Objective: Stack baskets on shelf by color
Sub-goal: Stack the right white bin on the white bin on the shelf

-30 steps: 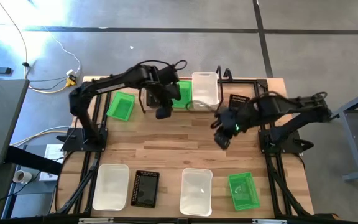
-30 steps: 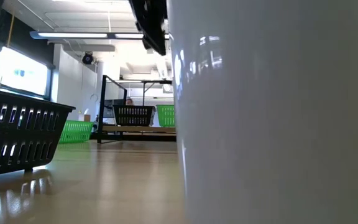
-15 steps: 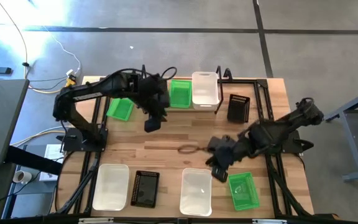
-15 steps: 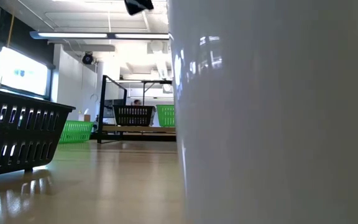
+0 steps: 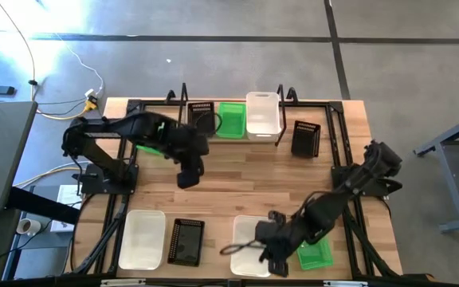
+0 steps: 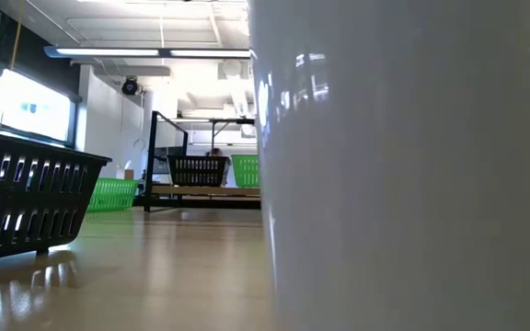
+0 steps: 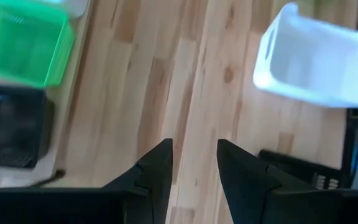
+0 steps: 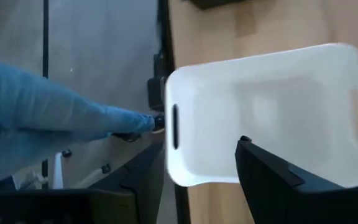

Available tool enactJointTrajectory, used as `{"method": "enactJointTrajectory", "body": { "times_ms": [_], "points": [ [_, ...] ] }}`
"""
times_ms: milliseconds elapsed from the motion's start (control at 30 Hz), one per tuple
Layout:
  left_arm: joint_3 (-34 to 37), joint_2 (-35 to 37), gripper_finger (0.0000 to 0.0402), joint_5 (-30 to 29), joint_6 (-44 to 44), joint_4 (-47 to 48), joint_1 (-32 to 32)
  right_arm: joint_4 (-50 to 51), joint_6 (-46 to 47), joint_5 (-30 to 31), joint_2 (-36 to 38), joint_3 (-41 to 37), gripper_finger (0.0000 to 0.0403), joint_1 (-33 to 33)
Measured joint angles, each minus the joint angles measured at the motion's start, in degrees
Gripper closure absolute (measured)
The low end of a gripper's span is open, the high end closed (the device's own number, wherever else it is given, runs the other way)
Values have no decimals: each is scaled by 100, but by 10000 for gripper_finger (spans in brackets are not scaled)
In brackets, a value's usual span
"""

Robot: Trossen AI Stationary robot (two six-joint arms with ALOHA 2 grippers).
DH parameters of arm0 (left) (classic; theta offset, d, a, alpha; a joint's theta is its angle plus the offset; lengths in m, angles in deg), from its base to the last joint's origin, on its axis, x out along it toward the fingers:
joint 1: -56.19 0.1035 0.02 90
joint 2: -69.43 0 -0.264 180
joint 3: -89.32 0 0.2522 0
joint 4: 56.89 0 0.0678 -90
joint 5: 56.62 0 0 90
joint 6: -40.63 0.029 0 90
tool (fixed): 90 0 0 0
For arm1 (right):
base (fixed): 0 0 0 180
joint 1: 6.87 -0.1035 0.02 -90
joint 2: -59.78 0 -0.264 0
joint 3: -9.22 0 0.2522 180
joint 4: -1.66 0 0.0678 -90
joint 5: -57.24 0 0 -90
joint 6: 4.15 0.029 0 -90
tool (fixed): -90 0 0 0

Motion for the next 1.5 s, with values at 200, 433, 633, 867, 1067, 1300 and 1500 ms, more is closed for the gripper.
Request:
{"method": "enactJointTrajectory", "body": {
  "times_ms": [200, 433, 633, 867, 1067, 1300, 1500],
  "points": [
    [-1, 12, 284, -569, -634, 528, -461, -571, -161, -4, -438, 0, 222, -277],
    [-1, 12, 284, -780, -836, 564, -632, -713, -441, 17, -794, 0, 222, -430],
    [0, 12, 284, -782, -924, 569, -673, -787, -436, 22, -1181, 0, 222, -554],
    [0, 10, 284, -780, -955, 571, -708, -925, -438, 13, -1502, 0, 222, -629],
    [-2, 7, 284, -780, -1025, 560, -706, -1062, -438, 3, -1749, 0, 222, -629],
    [0, 5, 284, -780, -1027, 560, -707, -1127, -421, -4, -2048, 0, 222, -617],
    [-1, 5, 284, -780, -1025, 558, -706, -965, -151, -38, -2237, 0, 235, -505]
  ]
}}
